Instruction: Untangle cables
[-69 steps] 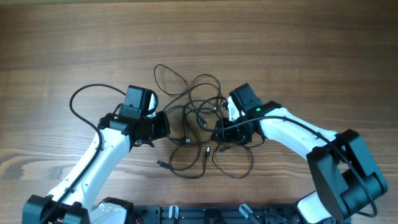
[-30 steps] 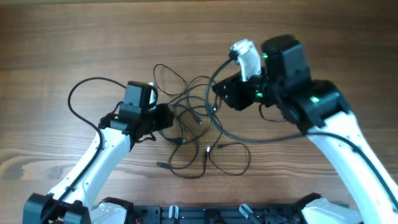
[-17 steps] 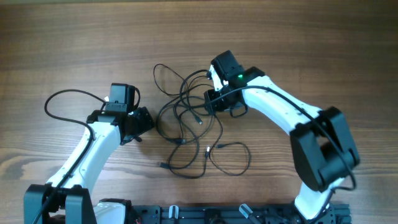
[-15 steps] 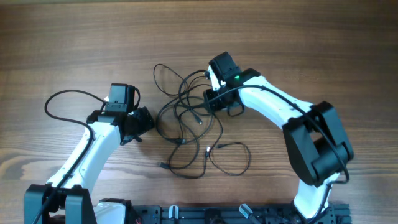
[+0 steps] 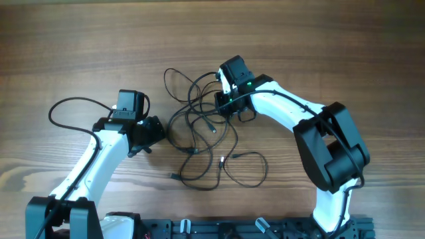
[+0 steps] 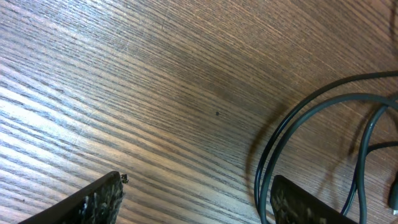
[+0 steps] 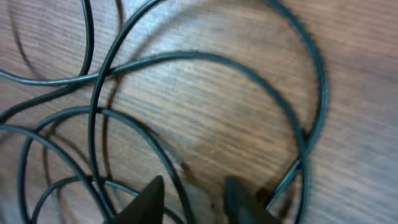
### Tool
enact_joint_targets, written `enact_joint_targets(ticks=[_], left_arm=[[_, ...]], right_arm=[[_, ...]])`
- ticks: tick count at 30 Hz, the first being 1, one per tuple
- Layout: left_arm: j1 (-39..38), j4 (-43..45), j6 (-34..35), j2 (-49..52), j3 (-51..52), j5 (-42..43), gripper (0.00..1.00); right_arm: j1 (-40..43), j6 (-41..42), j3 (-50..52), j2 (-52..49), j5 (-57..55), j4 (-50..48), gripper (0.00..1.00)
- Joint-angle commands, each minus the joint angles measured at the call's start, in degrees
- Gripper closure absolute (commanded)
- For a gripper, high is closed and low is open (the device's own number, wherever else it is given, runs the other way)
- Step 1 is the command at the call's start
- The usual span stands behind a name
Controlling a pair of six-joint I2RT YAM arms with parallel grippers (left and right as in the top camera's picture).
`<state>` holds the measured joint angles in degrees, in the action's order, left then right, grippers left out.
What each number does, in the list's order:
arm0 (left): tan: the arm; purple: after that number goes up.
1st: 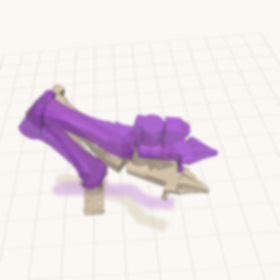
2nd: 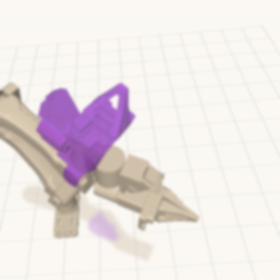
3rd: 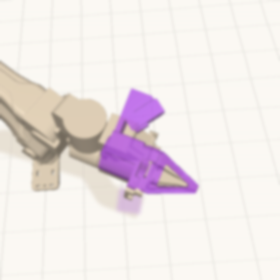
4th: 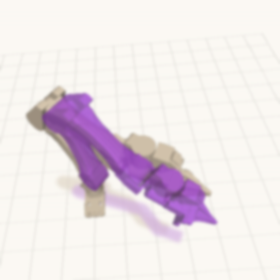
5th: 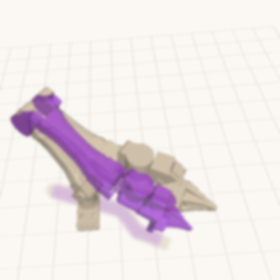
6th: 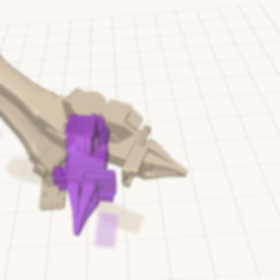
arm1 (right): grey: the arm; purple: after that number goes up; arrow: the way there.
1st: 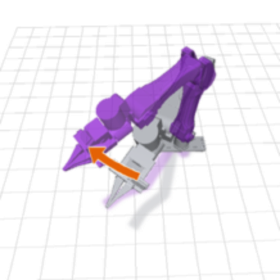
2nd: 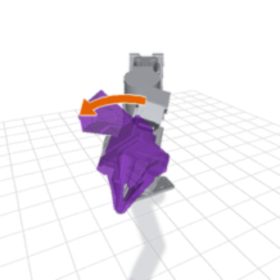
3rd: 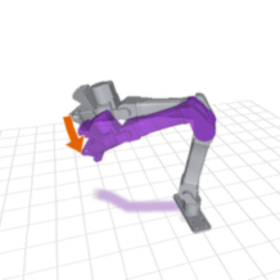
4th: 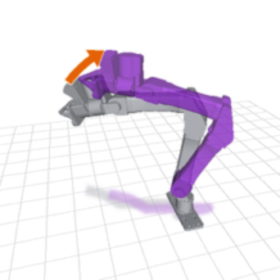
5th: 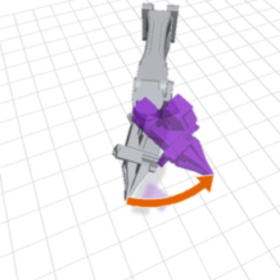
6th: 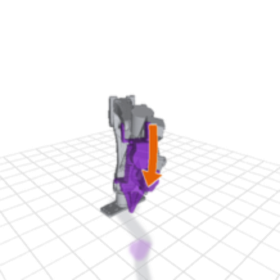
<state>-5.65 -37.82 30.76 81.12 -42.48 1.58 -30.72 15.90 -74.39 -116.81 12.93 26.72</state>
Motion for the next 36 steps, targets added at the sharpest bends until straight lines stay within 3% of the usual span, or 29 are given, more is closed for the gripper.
enact_joint_targets(ticks=[1, 5, 7, 10, 15, 20, 22, 27, 30, 33, 36], left_arm=[[0.2, -0.2, 0.6, 0.3, -0.3, 0.3, 0.22], [0.2, -0.2, 0.6, 0.3, -0.3, 0.3, 0.21], [0.2, -0.2, 0.6, 0.3, -0.3, 0.5, 0.21], [0.2, 0.4, 0.6, 0.3, -0.3, 2.1, 0.18], [0.2, 10.2, 0.5, 0.3, -0.3, 17.7, 0.19], [0.2, 33.2, 1.7, 0.3, -0.3, 41.7, 0.10], [0.2, 37.2, 3.0, 0.3, -0.3, 46.9, 0.08], [0.2, 32.3, 2.5, 0.3, -0.3, 49.2, 0.08], [0.2, 26.3, -1.8, 0.3, -0.3, 49.1, 0.12], [1.7, 23.8, -2.9, 0.3, -0.3, 49.0, 0.15], [5.6, 25.4, -2.9, 0.3, -0.3, 56.7, 0.21]], right_arm=[[-0.5, 0.9, -0.1, -1.6, 5.9, 2.2, 0.84], [-0.4, 0.8, -0.3, -0.1, 6.0, 7.2, 0.83], [-0.4, 0.8, -0.5, 0.4, 6.0, 9.7, 0.95], [-0.3, 0.6, -3.8, 4.8, 6.0, 13.0, 0.96], [-0.2, 0.7, -14.3, 21.4, 6.7, 15.6, 0.96], [-0.2, -2.2, -14.8, 36.5, 11.4, 15.9, 0.96], [-0.2, -2.8, -14.8, 38.6, 11.0, 16.3, 0.95], [-0.2, -3.5, -14.8, 38.9, 8.7, 19.3, 0.96], [-0.2, -0.1, -14.8, 38.8, -5.4, 24.7, 0.96], [-0.2, 0.1, -14.8, 38.6, -6.8, 26.9, 0.96], [-0.2, 0.2, -14.8, 38.2, -6.3, 27.1, 0.96]])
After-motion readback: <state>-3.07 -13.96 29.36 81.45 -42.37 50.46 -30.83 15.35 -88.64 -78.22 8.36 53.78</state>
